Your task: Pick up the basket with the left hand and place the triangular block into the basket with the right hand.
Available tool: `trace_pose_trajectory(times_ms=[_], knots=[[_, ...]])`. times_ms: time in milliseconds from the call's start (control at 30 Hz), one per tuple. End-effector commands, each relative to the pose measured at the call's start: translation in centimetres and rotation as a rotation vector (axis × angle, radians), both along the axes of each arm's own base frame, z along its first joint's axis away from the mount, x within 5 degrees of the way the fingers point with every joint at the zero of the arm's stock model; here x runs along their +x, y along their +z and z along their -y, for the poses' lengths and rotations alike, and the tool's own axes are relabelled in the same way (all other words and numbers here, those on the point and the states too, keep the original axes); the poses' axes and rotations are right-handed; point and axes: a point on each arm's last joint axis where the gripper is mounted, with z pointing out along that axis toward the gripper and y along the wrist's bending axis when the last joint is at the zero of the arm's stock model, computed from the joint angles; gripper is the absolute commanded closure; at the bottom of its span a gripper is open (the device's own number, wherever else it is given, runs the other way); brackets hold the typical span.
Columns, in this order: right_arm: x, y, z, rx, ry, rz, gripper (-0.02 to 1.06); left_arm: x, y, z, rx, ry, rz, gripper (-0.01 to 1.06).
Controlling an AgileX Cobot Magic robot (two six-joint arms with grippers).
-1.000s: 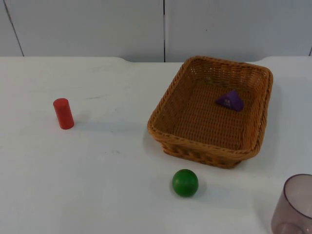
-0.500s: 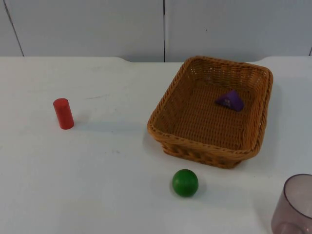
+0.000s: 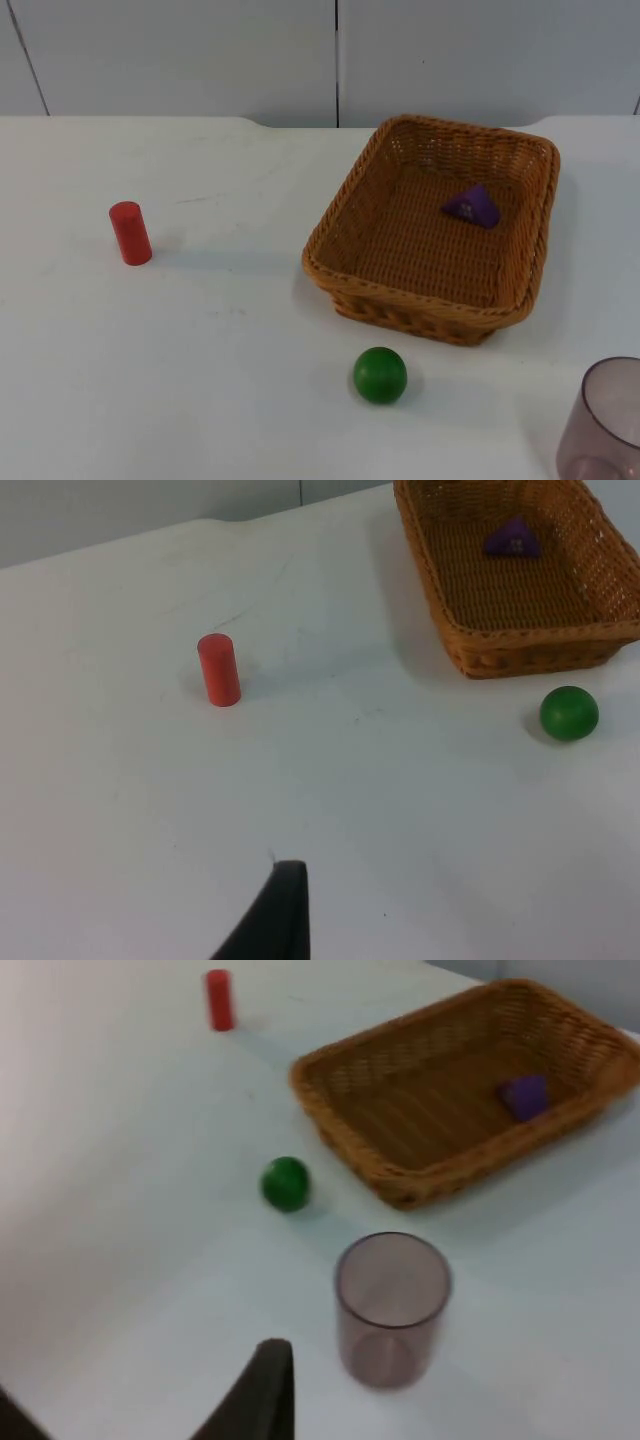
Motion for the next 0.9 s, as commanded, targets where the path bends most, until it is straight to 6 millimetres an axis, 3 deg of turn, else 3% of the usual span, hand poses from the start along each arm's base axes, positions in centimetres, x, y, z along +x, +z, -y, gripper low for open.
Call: trace_pose_trajectory(times_ms=[0, 333, 633, 867], knots=[[0.00, -0.08, -0.12, 0.004, -0.103, 0.010, -0.01, -0.02, -0.10, 0.04, -0.011, -0.004, -0.002, 0.00], [-0.26, -0.08, -0.34, 0.002, -0.492, 0.010, -0.01, -0.02, -0.10, 0.04, -0.011, -0.004, -0.002, 0.00], [-0.28, -0.08, -0.36, 0.002, -0.523, 0.010, -0.01, -0.05, -0.10, 0.09, -0.016, 0.002, -0.005, 0.00], [-0.28, -0.08, -0.36, 0.002, -0.523, 0.010, -0.01, -0.07, -0.10, 0.15, -0.016, 0.126, -0.004, 0.00]])
